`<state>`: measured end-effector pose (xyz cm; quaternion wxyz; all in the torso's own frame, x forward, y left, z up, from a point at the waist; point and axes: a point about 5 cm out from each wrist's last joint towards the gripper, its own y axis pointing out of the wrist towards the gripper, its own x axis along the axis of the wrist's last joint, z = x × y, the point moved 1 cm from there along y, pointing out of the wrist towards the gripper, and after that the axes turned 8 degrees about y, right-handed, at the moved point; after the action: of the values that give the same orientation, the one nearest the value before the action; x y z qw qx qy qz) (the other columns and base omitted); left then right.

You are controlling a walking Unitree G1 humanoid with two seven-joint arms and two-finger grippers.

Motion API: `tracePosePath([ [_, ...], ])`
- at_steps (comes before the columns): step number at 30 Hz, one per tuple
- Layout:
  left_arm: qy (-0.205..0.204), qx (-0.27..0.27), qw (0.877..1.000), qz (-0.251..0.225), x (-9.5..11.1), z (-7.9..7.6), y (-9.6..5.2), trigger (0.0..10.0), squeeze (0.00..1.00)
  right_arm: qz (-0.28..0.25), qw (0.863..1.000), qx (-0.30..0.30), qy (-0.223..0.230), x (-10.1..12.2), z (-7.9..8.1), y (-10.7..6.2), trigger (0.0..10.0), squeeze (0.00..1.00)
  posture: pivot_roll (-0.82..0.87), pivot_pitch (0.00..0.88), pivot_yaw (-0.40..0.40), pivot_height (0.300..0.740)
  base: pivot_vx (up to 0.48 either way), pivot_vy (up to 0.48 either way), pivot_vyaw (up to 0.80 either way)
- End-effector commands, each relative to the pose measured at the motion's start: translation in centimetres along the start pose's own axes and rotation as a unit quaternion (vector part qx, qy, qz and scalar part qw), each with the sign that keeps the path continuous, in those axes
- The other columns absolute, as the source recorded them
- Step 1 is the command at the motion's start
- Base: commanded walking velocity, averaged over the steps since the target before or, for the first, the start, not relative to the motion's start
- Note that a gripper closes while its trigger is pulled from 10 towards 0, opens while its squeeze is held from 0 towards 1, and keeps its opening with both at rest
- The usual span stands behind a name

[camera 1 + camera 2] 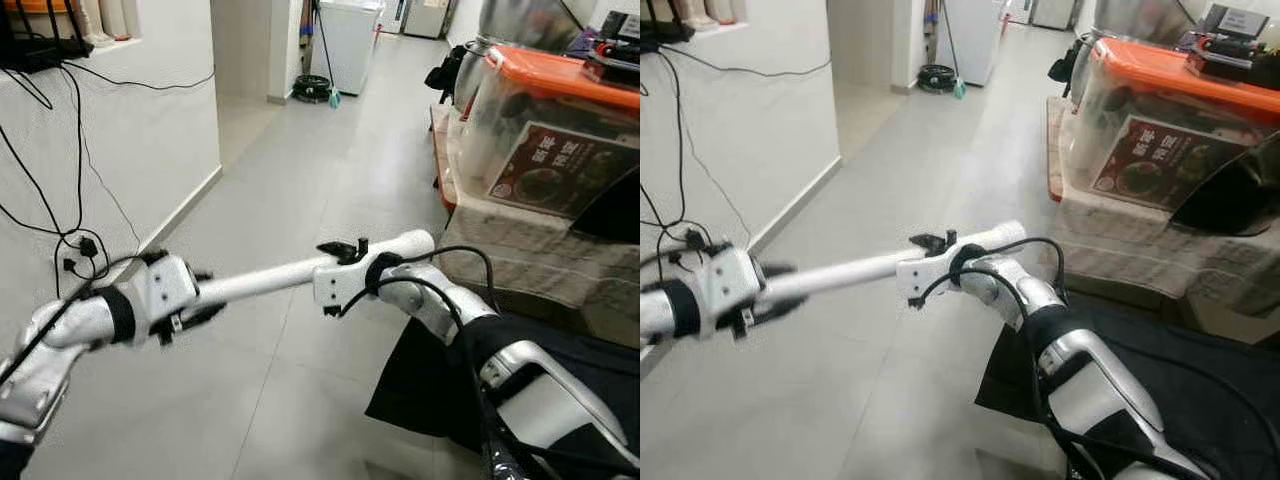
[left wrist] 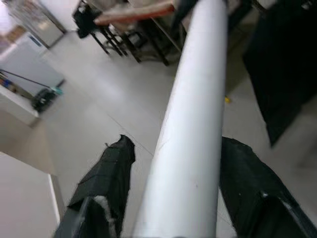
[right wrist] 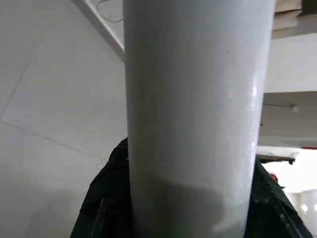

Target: Building children table

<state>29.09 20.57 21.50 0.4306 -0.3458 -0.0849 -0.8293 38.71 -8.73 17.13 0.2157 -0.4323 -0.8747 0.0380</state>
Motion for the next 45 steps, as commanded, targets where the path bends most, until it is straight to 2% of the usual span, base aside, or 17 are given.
tracePosePath([
  [1, 0.012, 0.05, 0.998, -0.026, 1.0, 1.8, -0.3, 10.0, 1.0, -0.027, 0.999, 0.018, -0.015, 0.8, 0.7, 0.2, 0.0, 0.0, 0.07, 0.0, -0.101, 0.74, 0.0, 0.0, 0.0],
  [5, 0.035, 0.124, 0.99, -0.05, 2.5, 4.9, -1.9, 10.0, 1.0, -0.026, 0.999, 0.026, -0.025, 0.7, 1.1, 0.2, 0.0, 0.0, 0.07, 0.0, -0.106, 0.74, 0.0, 0.0, 0.0],
  [8, 0.087, 0.177, 0.978, -0.07, 4.5, 6.9, -3.5, 10.0, 1.0, -0.023, 0.999, 0.034, -0.035, 0.5, 1.5, 0.2, 0.0, 0.0, 0.08, 0.0, -0.115, 0.74, 0.0, 0.0, 0.0],
  [17, 0.166, 0.256, 0.95, -0.071, 5.8, 8.9, -4.4, 10.0, 1.0, -0.009, 0.998, 0.04, -0.043, 0.1, 1.9, 0.4, 0.0, 0.0, 0.09, 0.0, -0.123, 0.74, 0.0, 0.0, 0.0],
  [18, 0.187, 0.269, 0.943, -0.055, 5.5, 9.2, -4.8, 10.0, 0.69, -0.003, 0.998, 0.041, -0.045, -0.1, 2.0, 0.3, 0.0, 0.0, 0.09, 0.0, -0.124, 0.74, 0.0, 0.0, 0.0],
  [19, 0.2, 0.275, 0.939, -0.043, 5.2, 9.4, -5.1, 10.0, 0.0, 0.001, 0.998, 0.042, -0.045, -0.3, 2.0, 0.3, 0.0, 0.0, 0.09, 0.0, -0.124, 0.74, 0.0, 0.0, 0.0],
  [21, 0.2, 0.275, 0.939, -0.043, 5.2, 9.4, -5.1, 10.0, 0.0, 0.001, 0.998, 0.042, -0.045, -0.3, 2.0, 0.3, 0.0, 0.0, 0.09, 0.0, -0.124, 0.74, 0.0, 0.0, 0.0],
  [23, 0.237, 0.302, 0.923, -0.027, 5.3, 9.9, -5.8, 10.0, 0.0, 0.015, 0.998, 0.037, -0.043, -0.9, 1.8, 0.1, 0.0, 0.0, 0.09, 0.0, -0.127, 0.74, 0.0, 0.0, 0.0],
  [25, 0.237, 0.302, 0.923, -0.027, 5.3, 9.9, -5.8, 10.0, 0.0, 0.015, 0.998, 0.037, -0.043, -0.9, 1.8, 0.1, 0.0, 0.0, 0.09, 0.0, -0.127, 0.74, 0.0, 0.0, 0.0],
  [26, 0.259, 0.318, 0.912, -0.02, 5.6, 10.2, -6.2, 10.0, 0.0, 0.021, 0.998, 0.032, -0.042, -1.1, 1.6, 0.1, 0.0, 0.0, 0.09, 0.0, -0.128, 0.74, 0.0, 0.0, 0.0],
  [29, 0.291, 0.326, 0.899, -0.009, 5.8, 10.5, -6.7, 10.0, 0.0, 0.03, 0.998, 0.027, -0.041, -1.4, 1.4, 0.0, 0.0, 0.0, 0.09, 0.0, -0.127, 0.74, 0.0, 0.0, 0.0],
  [31, 0.292, 0.324, 0.9, -0.003, 5.6, 10.5, -6.9, 10.0, 0.0, 0.032, 0.998, 0.024, -0.04, -1.4, 1.2, 0.0, 0.0, 0.0, 0.09, 0.0, -0.127, 0.74, 0.0, 0.0, 0.0],
  [37, 0.264, 0.338, 0.903, 0.016, 4.4, 10.1, -7.8, 10.0, 0.0, 0.041, 0.999, 0.001, -0.018, -1.7, 0.0, -0.1, 0.0, 0.0, 0.1, 0.0, -0.129, 0.74, 0.0, 0.0, 0.0],
  [39, 0.225, 0.365, 0.903, 0.034, 2.9, 9.2, -8.7, 10.0, 0.0, 0.032, 0.996, -0.054, 0.067, -1.7, -2.1, -0.2, 0.0, 0.0, 0.09, 0.0, -0.129, 0.74, 0.0, 0.0, 0.0],
  [40, 0.225, 0.365, 0.903, 0.034, 2.9, 9.2, -8.7, 10.0, 0.0, 0.032, 0.996, -0.054, 0.067, -1.7, -2.1, -0.2, 0.0, 0.0, 0.09, 0.0, -0.129, 0.74, 0.0, 0.0, 0.0],
  [42, 0.18, 0.394, 0.9, 0.049, 1.7, 8.4, -9.8, 10.0, 0.0, 0.006, 0.982, -0.108, 0.153, -1.3, -4.3, -0.5, 0.0, 0.0, 0.1, 0.0, -0.13, 0.74, 0.0, 0.0, 0.0],
  [45, 0.18, 0.394, 0.9, 0.049, 1.7, 8.4, -9.8, 10.0, 0.0, 0.006, 0.982, -0.108, 0.153, -1.3, -4.3, -0.5, 0.0, 0.0, 0.1, 0.0, -0.13, 0.74, 0.0, 0.0, 0.0],
])
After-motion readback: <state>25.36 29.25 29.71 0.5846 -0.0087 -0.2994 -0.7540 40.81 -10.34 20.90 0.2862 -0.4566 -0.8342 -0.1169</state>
